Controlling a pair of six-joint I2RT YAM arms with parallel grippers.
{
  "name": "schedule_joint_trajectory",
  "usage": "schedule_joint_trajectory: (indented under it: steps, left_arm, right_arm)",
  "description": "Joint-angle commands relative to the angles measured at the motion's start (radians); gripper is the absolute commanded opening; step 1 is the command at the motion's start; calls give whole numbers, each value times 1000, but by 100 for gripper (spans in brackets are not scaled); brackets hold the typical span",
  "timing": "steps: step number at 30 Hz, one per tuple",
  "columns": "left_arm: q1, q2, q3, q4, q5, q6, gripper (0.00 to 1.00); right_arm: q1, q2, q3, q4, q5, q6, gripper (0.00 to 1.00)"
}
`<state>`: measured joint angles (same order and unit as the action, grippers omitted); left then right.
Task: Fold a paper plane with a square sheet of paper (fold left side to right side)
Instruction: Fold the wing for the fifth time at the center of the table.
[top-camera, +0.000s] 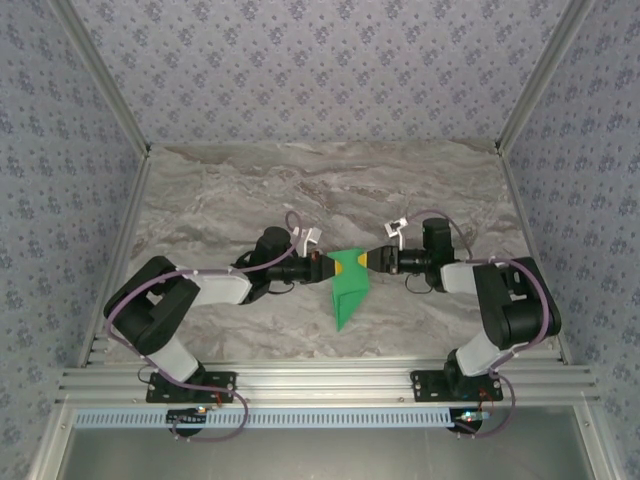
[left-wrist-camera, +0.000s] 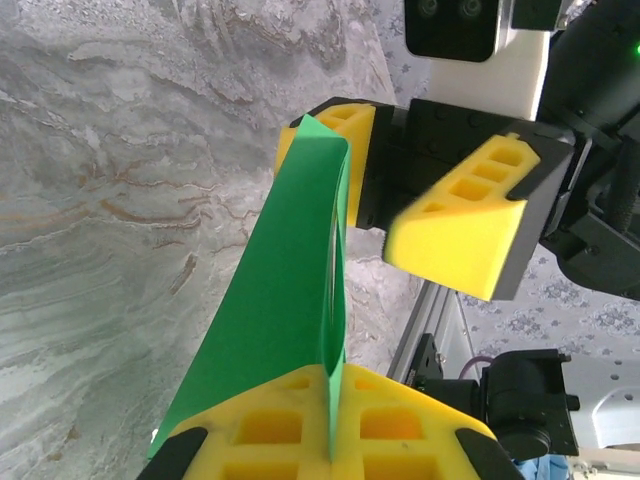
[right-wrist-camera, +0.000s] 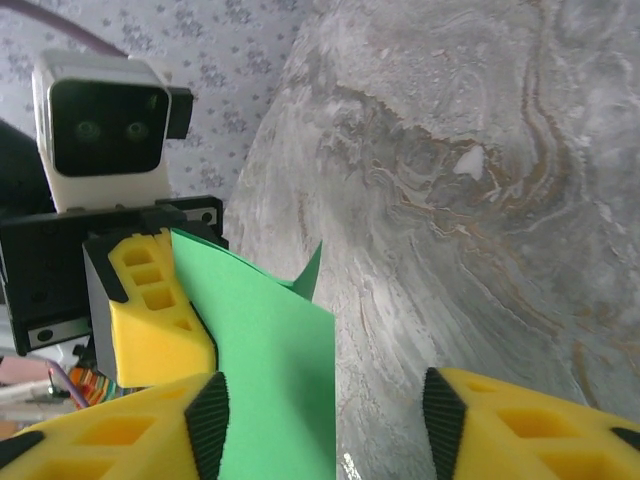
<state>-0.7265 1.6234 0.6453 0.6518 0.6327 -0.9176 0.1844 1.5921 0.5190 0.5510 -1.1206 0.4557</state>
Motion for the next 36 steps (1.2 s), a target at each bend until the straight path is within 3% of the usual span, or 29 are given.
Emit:
schedule_joint_trajectory:
  steps: [1,15,18,22,26,28,31,36]
  left_arm:
    - [7,-17,0,42,33,26,0]
    - [26,75,21,2,16,31,0]
    - [27,107,45,-36,8,47,11]
    - [35,95,69,-141,-44,103,43]
    - [41,-14,77,-356,-188,200,62]
    - [35,-92,72,-459,-279,245,67]
    - [-19,-233,81,-638,-453,338,69]
    - [-221,-331,134,-837,-660,392,67]
  right_arm:
    - [6,25,28,20,-59,-19,50]
    - [8,15,59,-191,-26,-128,5]
    - [12,10,63,-236,-1,-137,1]
    - [28,4,95,-384,59,-164,0]
    - [50,-12,114,-469,141,-130,0]
    - [59,-11,129,-499,182,-90,0]
    - [79,-9,166,-560,231,-52,0]
    - [111,-3,233,-664,299,-19,0]
